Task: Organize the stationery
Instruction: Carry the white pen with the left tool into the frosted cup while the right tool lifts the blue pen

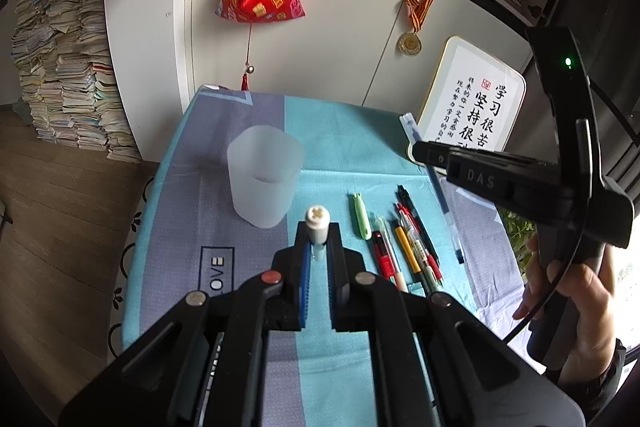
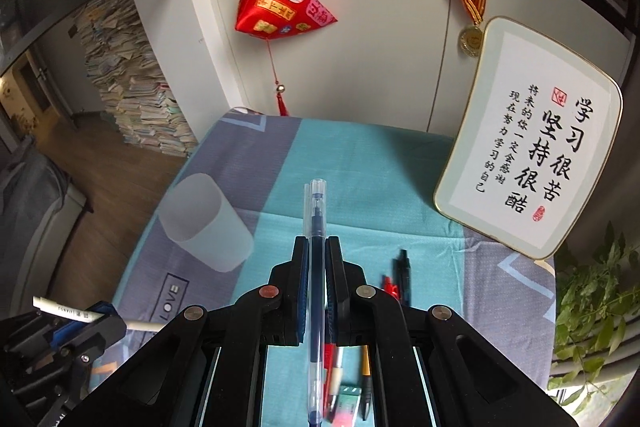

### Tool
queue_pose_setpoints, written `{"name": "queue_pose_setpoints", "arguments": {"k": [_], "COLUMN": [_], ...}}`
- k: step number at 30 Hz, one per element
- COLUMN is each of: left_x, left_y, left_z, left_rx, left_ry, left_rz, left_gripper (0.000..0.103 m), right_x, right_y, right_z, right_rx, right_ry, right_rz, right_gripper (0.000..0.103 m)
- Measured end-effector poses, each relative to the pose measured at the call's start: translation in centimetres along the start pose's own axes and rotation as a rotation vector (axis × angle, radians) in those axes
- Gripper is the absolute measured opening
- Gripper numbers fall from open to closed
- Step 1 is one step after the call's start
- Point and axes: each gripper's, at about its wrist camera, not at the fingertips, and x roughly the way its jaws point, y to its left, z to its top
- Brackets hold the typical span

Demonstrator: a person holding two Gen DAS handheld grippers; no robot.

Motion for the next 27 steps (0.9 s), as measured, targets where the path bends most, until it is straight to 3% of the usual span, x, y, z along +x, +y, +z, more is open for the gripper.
{"name": "queue_pose_setpoints", "arguments": {"k": [11, 27], "left_x": [-1.5, 3.2], "left_y": [1.1, 3.2], "left_z": [5.5, 6.0], "left_rx": [0.043, 0.000], "left_ry": [-0.073, -0.009], "left_rz": [0.081, 0.113], "left_gripper": [0.005, 0.005], "right_x": [-0.8, 0.1], "right_y": [1.6, 1.7], "right_z": [0.9, 1.1], "right_rx": [-0.003, -0.002], "right_ry": [-0.033, -0.025], "right_rz": [0.026, 0.014], "right_gripper": [0.006, 0.006]}}
